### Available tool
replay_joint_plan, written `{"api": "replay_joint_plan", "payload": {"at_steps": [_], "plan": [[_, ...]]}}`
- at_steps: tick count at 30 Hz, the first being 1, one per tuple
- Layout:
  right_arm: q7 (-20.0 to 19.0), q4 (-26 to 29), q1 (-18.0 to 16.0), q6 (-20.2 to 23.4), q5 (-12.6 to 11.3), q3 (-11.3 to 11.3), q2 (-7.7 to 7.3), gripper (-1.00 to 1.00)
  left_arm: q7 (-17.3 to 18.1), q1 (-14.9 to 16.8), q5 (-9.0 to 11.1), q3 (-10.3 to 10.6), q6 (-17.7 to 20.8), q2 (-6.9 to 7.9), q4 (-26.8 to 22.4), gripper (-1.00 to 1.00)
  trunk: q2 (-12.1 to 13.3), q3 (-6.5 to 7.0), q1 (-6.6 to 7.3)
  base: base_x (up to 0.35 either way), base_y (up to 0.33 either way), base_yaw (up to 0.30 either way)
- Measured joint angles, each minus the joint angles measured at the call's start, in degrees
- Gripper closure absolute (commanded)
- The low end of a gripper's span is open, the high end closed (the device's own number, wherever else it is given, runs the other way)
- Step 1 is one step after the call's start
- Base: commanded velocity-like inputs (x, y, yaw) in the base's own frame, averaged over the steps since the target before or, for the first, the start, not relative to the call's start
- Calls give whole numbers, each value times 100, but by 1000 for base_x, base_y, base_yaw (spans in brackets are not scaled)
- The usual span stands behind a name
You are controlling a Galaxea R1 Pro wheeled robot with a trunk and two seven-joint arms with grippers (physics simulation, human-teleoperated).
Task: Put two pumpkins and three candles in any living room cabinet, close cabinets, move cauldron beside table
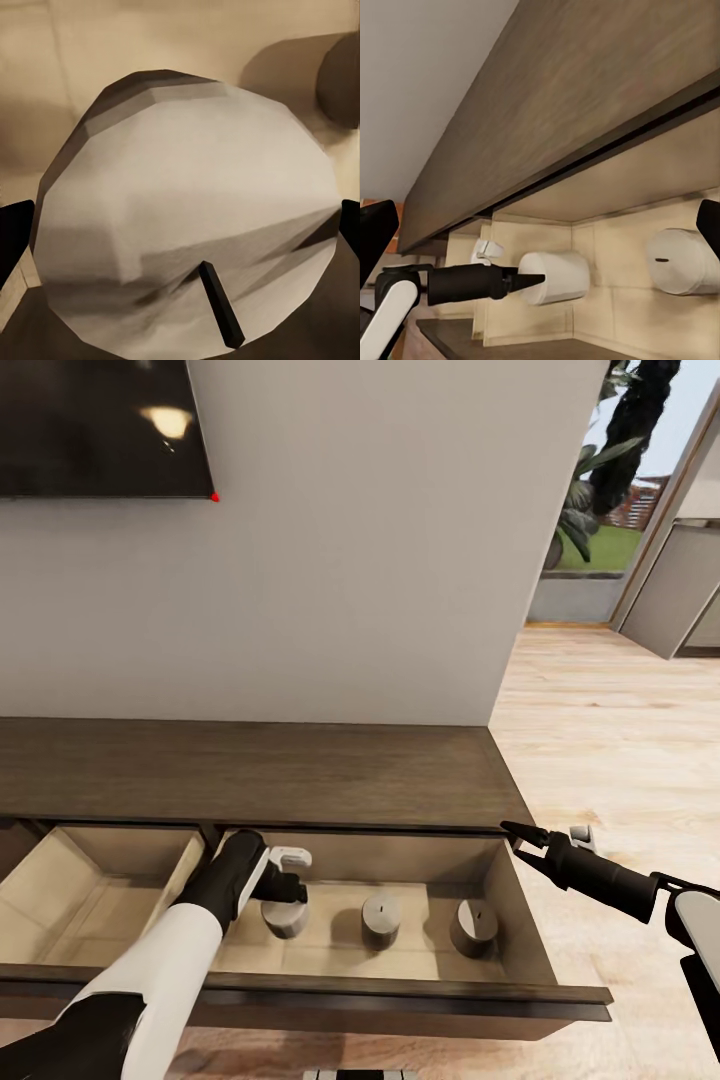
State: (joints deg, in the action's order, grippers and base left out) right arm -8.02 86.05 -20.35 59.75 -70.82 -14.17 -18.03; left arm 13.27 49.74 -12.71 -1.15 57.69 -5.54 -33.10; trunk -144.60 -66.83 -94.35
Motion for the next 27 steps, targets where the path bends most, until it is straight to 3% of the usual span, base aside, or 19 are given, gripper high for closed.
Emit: {"api": "replay_joint_plan", "payload": {"at_steps": [7, 13, 14, 27], "plan": [[0, 2, 2, 0, 5, 0, 1, -100, -6, -3, 1, 3, -199, 3, -29, 100, -7, -133, -16, 0, 0, 0], [0, 3, 2, 0, 0, 0, 1, -100, -5, -8, 2, 4, -219, 3, -31, 100, -8, -133, -16, 0, 0, 0], [0, 3, 1, 0, 0, 0, 1, -100, -2, -9, 2, 4, -217, 3, -31, -100, -8, -133, -16, 0, 0, 0], [0, 6, 0, 0, 0, 0, 1, -100, 2, -10, -4, 4, -215, 4, -32, -100, -8, -133, -15, 0, 0, 0]]}}
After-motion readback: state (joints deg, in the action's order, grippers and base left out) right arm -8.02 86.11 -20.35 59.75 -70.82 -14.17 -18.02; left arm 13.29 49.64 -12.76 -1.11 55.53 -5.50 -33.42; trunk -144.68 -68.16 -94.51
